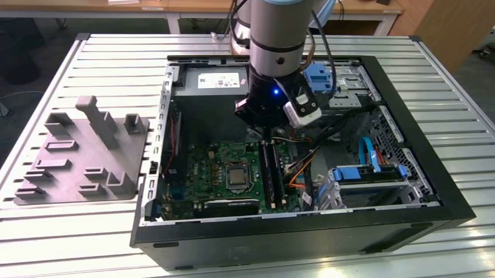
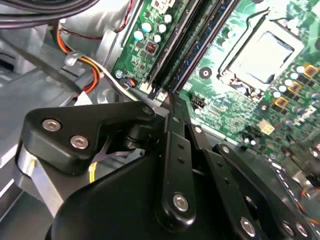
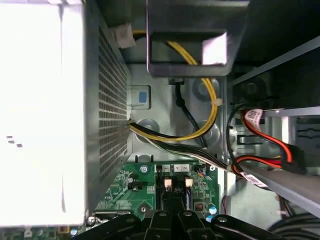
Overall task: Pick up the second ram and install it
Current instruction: 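Press down the second ram until it locks into place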
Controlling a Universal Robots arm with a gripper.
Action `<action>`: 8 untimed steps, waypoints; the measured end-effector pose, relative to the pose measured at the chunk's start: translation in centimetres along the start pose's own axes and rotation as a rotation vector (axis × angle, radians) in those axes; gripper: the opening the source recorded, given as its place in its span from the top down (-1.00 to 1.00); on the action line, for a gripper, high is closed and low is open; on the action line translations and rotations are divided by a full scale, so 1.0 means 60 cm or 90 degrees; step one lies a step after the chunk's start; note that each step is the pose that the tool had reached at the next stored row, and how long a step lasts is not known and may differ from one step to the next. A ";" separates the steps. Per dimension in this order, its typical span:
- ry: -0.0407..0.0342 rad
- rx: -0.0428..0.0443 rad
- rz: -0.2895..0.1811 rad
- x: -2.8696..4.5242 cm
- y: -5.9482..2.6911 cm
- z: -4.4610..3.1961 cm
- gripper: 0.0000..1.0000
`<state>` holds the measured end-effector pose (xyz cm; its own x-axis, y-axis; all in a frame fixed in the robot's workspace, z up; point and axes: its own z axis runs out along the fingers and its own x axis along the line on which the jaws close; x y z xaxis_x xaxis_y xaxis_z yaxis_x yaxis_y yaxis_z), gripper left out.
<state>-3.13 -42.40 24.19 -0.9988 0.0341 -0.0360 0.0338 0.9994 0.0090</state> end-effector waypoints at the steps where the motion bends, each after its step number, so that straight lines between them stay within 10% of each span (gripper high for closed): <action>1: 0.0000 0.0000 0.000 0.000 0.000 -0.003 0.80; 8: 0.0000 0.0028 0.000 0.001 -0.015 -0.004 0.80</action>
<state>-3.22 -43.29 24.45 -0.9988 0.0338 -0.0360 0.0337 0.9994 0.0046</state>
